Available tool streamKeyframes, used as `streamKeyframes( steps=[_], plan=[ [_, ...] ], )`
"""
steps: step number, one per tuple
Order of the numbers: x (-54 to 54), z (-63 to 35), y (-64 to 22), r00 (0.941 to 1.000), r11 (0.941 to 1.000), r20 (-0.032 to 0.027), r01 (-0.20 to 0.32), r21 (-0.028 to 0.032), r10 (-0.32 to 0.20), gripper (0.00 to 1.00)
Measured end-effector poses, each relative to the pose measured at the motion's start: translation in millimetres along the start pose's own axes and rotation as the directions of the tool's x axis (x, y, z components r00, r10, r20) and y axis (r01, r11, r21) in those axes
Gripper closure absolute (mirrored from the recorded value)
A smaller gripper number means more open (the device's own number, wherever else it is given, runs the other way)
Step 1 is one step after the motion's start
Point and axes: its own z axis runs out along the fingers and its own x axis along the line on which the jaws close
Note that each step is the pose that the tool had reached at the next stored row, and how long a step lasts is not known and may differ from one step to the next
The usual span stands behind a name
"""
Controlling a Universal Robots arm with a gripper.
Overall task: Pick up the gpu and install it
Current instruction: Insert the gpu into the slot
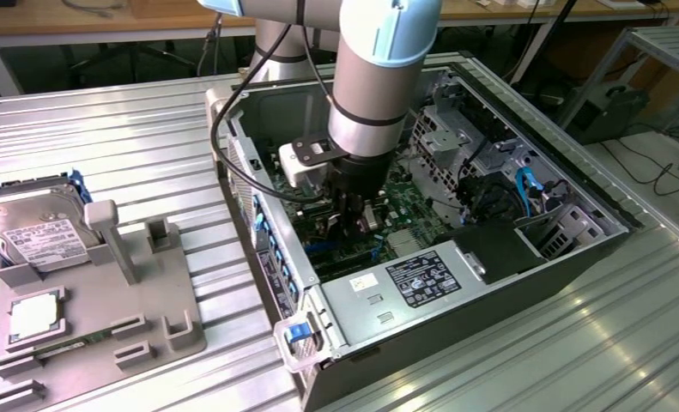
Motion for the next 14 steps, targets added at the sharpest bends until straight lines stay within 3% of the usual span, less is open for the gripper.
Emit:
streamKeyframes(
  steps=[12,14],
  plan=[
    [-0.2,4.8,0.3,1.0000,1.0000,0.0010,0.000,0.0006,0.000,0.72],
    [-0.2,1.0,0.1,1.0000,1.0000,-0.0031,0.000,0.0001,0.000,0.72]
  ],
)
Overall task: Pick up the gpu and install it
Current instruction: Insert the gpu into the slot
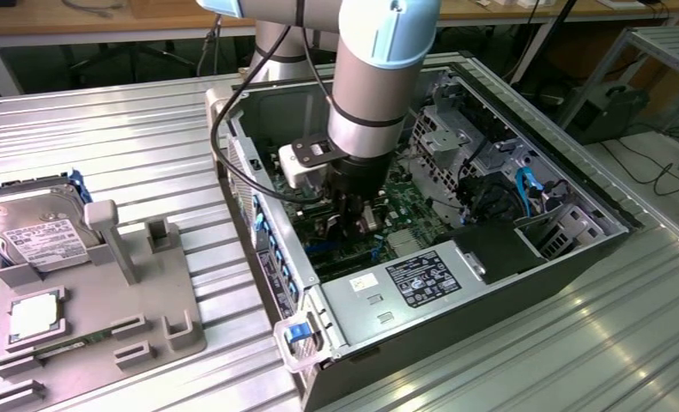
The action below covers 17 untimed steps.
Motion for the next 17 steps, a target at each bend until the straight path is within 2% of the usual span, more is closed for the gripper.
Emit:
streamKeyframes(
  steps=[17],
  plan=[
    [-1.6,2.9,0.3,1.0000,1.0000,-0.0018,-0.001,-0.0003,0.001,0.72]
  ],
)
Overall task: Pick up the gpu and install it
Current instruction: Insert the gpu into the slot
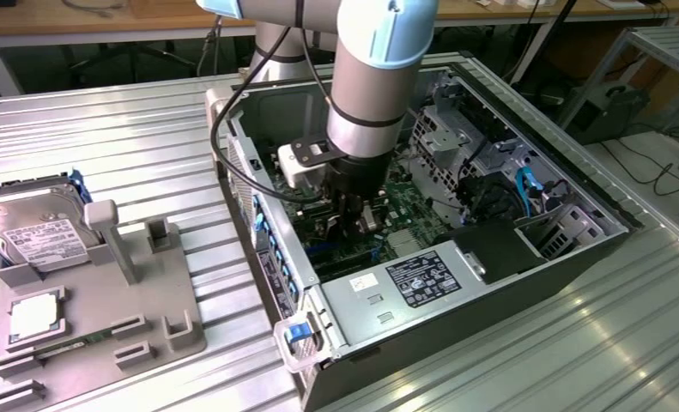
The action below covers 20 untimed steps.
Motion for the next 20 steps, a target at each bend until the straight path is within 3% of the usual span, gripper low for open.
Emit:
streamKeyframes(
  steps=[20],
  plan=[
    [-2.0,-0.6,0.0,1.0000,1.0000,-0.0015,0.000,-0.0002,0.000,0.72]
  ],
)
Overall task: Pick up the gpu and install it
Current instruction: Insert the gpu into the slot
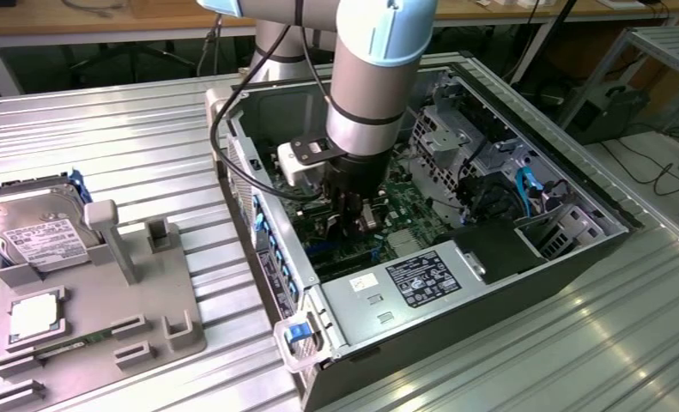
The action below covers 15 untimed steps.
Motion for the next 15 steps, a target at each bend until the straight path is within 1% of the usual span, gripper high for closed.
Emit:
streamKeyframes(
  steps=[2,3,4,7,15],
  plan=[
    [0.2,2.6,0.3,1.0000,1.0000,-0.0011,0.000,-0.0006,0.000,0.72],
    [-0.2,5.0,0.2,1.0000,1.0000,0.0015,0.000,0.0008,0.000,0.72],
    [-0.2,5.9,0.2,1.0000,1.0000,0.0015,0.000,0.0007,0.000,0.72],
    [-0.1,5.9,0.3,1.0000,1.0000,0.0002,0.000,-0.0001,0.000,0.72],
    [-0.1,6.0,0.3,1.0000,1.0000,0.0004,0.000,0.0000,0.000,0.72]
  ],
)
